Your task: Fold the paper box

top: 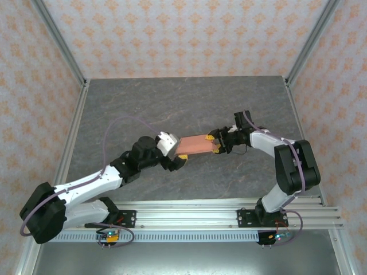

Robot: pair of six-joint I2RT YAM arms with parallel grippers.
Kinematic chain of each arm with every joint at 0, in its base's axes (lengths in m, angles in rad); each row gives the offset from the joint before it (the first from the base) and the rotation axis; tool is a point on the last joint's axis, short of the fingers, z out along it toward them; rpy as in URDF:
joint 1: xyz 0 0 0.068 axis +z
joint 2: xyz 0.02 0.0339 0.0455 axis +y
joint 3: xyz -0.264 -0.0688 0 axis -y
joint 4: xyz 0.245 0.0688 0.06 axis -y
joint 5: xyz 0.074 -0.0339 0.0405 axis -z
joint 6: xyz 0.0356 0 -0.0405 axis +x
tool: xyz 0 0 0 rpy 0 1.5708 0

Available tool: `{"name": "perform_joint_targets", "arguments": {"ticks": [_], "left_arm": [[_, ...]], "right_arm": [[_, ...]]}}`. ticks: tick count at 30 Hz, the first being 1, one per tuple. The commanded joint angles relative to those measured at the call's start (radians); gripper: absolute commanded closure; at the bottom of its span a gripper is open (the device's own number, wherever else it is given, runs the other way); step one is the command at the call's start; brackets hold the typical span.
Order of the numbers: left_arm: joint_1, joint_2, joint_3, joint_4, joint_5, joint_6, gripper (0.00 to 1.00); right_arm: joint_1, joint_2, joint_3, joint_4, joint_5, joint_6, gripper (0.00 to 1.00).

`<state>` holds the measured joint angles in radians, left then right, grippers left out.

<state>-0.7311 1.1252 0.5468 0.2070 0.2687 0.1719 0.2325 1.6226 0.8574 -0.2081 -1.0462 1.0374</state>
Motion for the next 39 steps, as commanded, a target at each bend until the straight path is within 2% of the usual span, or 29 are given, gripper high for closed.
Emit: {"name": "perform_joint_targets", "arguments": {"ticks": [1,3,5,8,12,13,16,18,19,23,26,33,39], "left_arm": [[-0.061,0.051,0.016,-0.023,-0.201,0.276,0.07],[-0.087,0.104,0.042,-0.05,-0.236,0.371,0.07],[-0.101,0.155,0.039,-0.001,-0.282,0.426,0.07],[-0.101,0.243,0.062,0.047,-0.339,0.461,0.12],[-0.102,0.327,0.099,0.068,-0.336,0.482,0.19],[-0.102,0.335,0.106,0.066,-0.325,0.481,0.24],[-0.102,0.359,0.122,0.07,-0.305,0.47,0.45],[-0.101,0.359,0.137,0.046,-0.289,0.469,0.57],[-0.1,0.355,0.144,0.029,-0.282,0.468,0.6],[-0.085,0.326,0.182,-0.084,-0.215,0.464,0.62],[-0.059,0.316,0.225,-0.219,-0.145,0.463,0.61],[0.007,0.359,0.341,-0.522,-0.002,0.484,0.6],[0.064,0.519,0.527,-0.804,0.039,0.54,0.59]], "right_arm": [[0.002,0.036,0.008,-0.11,-0.046,0.053,0.53],[0.002,0.036,-0.001,-0.07,-0.048,0.1,0.54],[0.002,0.033,-0.002,-0.057,-0.042,0.122,0.54],[0.002,0.029,0.011,-0.081,-0.024,0.116,0.55],[0.004,0.027,0.009,-0.079,-0.028,0.122,0.55],[0.004,0.026,0.007,-0.077,-0.029,0.123,0.55],[0.004,0.017,-0.002,-0.066,-0.04,0.128,0.54],[0.004,0.003,0.0,-0.076,-0.04,0.119,0.48],[0.002,-0.004,0.003,-0.092,-0.039,0.105,0.44],[-0.004,-0.026,0.043,-0.19,-0.012,0.007,0.28],[-0.014,-0.068,0.056,-0.203,0.01,-0.077,0.23],[-0.015,-0.288,0.073,-0.207,0.186,-0.306,0.2],[0.008,-0.415,0.086,-0.372,0.344,-0.616,0.22]]}}
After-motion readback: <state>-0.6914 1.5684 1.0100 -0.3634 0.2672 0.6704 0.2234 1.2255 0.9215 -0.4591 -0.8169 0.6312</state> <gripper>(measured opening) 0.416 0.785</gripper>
